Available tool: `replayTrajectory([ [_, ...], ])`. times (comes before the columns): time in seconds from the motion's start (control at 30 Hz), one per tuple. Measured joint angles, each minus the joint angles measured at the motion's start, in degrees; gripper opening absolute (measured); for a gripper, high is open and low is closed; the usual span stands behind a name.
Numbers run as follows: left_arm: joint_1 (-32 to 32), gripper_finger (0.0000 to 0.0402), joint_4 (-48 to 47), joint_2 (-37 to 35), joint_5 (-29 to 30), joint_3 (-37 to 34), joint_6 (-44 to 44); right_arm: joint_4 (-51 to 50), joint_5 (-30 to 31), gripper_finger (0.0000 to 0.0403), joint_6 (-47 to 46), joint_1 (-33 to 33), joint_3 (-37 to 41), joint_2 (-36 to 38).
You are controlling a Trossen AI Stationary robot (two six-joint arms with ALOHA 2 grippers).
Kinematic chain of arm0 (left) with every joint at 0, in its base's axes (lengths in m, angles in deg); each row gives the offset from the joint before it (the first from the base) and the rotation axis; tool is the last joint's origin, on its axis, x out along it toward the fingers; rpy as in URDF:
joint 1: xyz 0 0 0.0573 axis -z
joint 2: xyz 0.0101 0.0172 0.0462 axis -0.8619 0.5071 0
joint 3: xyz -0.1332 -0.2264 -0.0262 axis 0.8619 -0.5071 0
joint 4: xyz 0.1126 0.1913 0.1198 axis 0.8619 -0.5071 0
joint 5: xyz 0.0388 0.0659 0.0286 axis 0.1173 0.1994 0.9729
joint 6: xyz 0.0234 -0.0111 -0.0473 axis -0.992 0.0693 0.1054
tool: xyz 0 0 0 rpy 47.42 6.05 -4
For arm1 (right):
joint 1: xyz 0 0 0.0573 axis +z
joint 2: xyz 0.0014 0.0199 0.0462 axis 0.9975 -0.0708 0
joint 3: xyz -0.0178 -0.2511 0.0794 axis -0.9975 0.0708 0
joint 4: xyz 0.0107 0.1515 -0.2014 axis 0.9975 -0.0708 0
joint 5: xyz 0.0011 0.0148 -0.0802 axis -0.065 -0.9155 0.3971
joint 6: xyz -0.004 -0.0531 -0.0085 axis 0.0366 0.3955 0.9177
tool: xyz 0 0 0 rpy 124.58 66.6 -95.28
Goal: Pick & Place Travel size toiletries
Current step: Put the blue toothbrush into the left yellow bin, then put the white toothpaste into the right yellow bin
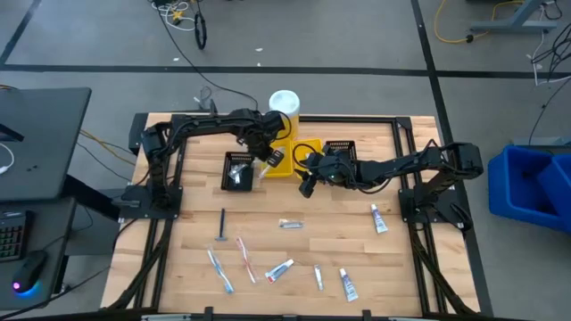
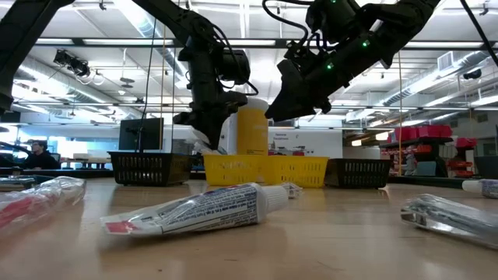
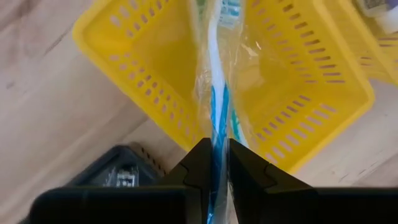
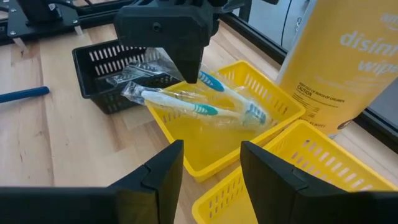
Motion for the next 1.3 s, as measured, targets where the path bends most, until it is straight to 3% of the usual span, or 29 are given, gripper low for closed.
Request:
replayTrajectory([
  [0.33, 0.09, 0.0053, 2.48, -0.02, -0.77, 0.0, -7.09, -0.02, -0.01, 0.0164, 0.0, 0.0, 0.0, 0.0],
  [0.63, 0.9, 0.0056, 2.11, 0.0, -2.22, 0.0, -8.27, -0.91, -1.27, 0.0162, 0.0, -0.02, 0.0, 0.0],
  [1.03, 1.29, 0.0109, 1.38, -0.08, -0.87, 0.0, -8.44, -1.09, -5.11, 0.0162, 0.0, 0.0, 0.0, 0.0],
  [1.3, 2.19, 0.0118, -7.39, -5.74, 1.15, 0.0, -10.61, -6.07, -8.16, 0.017, 0.04, 0.02, 0.0, 0.0],
])
